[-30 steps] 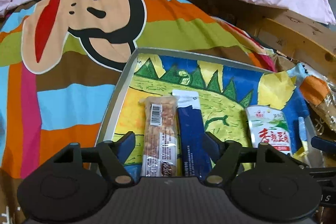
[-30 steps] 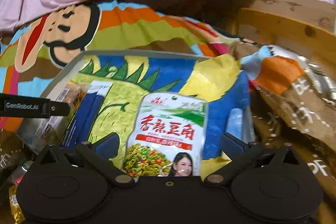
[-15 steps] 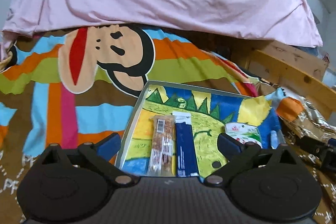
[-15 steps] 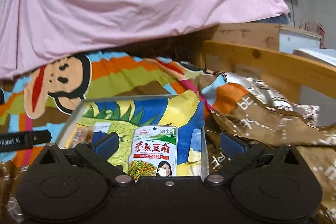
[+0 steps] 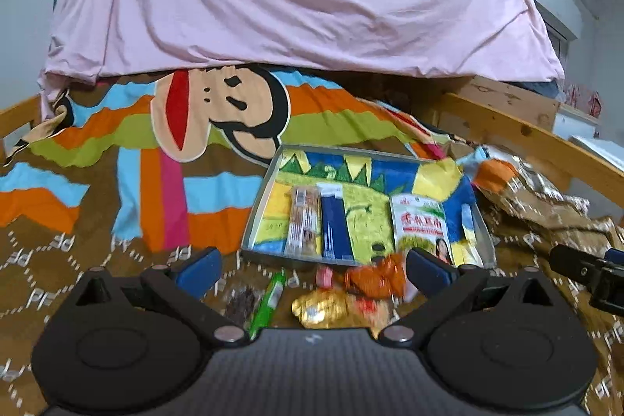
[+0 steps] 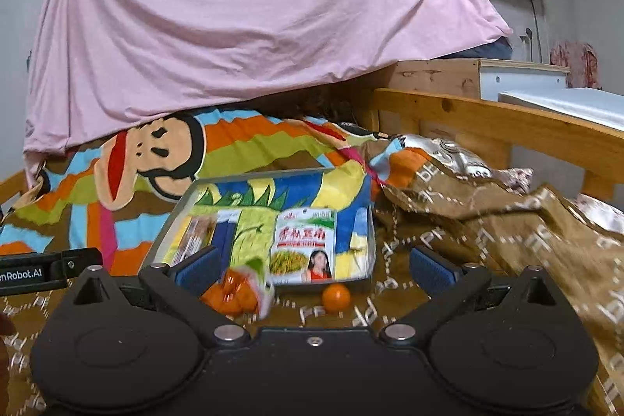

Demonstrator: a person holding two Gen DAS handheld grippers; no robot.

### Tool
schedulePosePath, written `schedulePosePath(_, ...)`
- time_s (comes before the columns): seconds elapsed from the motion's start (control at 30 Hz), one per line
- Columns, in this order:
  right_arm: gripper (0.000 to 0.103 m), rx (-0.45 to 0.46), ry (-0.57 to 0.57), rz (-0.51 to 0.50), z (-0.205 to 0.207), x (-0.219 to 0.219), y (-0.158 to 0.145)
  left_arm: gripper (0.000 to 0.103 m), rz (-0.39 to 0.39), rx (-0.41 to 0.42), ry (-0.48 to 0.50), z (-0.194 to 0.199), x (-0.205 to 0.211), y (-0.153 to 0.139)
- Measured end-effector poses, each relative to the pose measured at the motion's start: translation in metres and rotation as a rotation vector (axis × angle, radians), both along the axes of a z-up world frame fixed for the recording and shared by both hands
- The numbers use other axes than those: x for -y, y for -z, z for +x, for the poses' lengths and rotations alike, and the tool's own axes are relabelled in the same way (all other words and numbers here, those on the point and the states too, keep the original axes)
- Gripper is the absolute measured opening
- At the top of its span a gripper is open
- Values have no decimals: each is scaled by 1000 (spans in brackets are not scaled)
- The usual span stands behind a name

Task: Organize snacks
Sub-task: 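Lower both items into the tray and open both tools, then withdraw both tools from the tray toward the remaining snacks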

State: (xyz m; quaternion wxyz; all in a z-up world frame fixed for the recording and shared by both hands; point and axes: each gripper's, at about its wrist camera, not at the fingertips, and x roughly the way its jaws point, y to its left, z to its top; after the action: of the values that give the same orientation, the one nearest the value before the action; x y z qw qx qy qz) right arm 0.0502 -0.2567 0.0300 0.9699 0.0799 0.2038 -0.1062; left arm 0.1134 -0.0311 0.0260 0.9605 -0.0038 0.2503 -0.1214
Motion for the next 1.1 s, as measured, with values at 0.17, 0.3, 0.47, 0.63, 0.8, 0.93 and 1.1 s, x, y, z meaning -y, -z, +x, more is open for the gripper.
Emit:
schedulePosePath(0.17,102,-13,-6,6,-37,-11,4,102,16,-19,-17,-34,-10,3)
schedulePosePath(0.3,102,-9,0,-12,-60,-17,3,102,17,-56,-51,-57,-18,5)
schedulePosePath(0.47,102,6,-9,-29,-80,-22,0,102,6,-107,-76,-76,-19,-2)
schedulePosePath(0.63,102,20,-29,-51,-94,-22,0,102,43,-89,-80,-93,-11,-19)
schedulePosePath(0.8,102,22,-17,-23,-97,-15,7,102,158,-69,-84,-99,-2,-25)
schedulePosePath(0.93,102,12,-26,15,-90,-14,12,102,205,-73,-98,-101,-5,-23)
schedulePosePath(1.1,102,3,-73,-11,-86,-22,16,102,235,-84,-88,-93,-8,-22)
